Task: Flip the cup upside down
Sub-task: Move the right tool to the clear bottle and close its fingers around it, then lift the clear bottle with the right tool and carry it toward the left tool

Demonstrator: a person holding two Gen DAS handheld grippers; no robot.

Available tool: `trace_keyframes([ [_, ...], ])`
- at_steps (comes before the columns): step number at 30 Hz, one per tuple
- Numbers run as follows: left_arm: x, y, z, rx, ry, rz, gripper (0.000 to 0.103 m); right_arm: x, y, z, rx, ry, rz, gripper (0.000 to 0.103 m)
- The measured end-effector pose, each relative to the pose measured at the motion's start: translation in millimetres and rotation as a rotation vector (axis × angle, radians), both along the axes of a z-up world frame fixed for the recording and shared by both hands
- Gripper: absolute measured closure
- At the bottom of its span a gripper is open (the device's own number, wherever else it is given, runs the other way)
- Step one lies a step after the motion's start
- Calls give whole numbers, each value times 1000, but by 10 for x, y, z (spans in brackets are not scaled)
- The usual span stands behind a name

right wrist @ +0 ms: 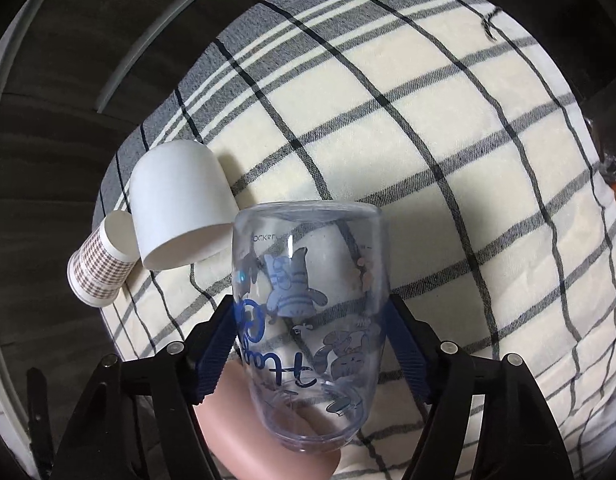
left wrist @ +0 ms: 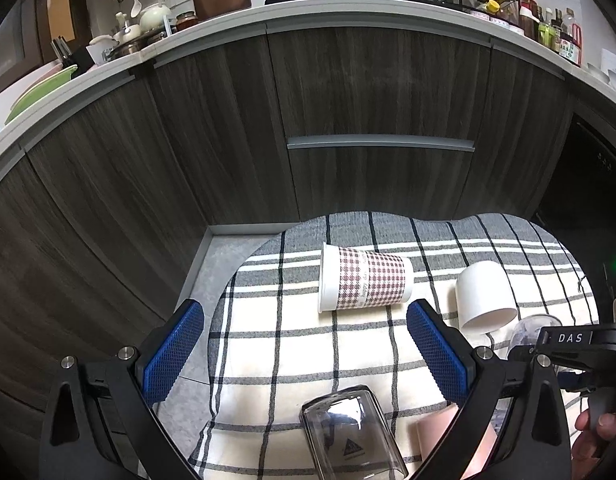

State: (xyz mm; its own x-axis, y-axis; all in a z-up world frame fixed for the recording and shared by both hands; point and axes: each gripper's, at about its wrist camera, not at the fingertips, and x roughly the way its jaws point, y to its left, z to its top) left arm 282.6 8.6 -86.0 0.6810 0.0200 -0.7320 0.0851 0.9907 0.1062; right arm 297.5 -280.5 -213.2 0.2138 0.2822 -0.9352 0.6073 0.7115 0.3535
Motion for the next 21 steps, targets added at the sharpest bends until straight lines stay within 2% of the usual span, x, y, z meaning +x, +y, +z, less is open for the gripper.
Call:
trace_keyframes([
  [3,-55,1,34,-2,-4,2,0,-33,20,54,-3,-19,11,31],
  [8,-276,77,174,-22,-19,23,0,-214,140,403,-27,-118,64,31],
  [13,-678,179,328,-32,-46,50,0,-489,303,813,-90,-261,154,31],
  [16,-992,249,347,-27,-46,62,0,-770,471,1027,-163,-367,229,31],
  [21,-1478,456,281,-40,-28,90,0,-1173,758,1074,-186,-367,319,31],
])
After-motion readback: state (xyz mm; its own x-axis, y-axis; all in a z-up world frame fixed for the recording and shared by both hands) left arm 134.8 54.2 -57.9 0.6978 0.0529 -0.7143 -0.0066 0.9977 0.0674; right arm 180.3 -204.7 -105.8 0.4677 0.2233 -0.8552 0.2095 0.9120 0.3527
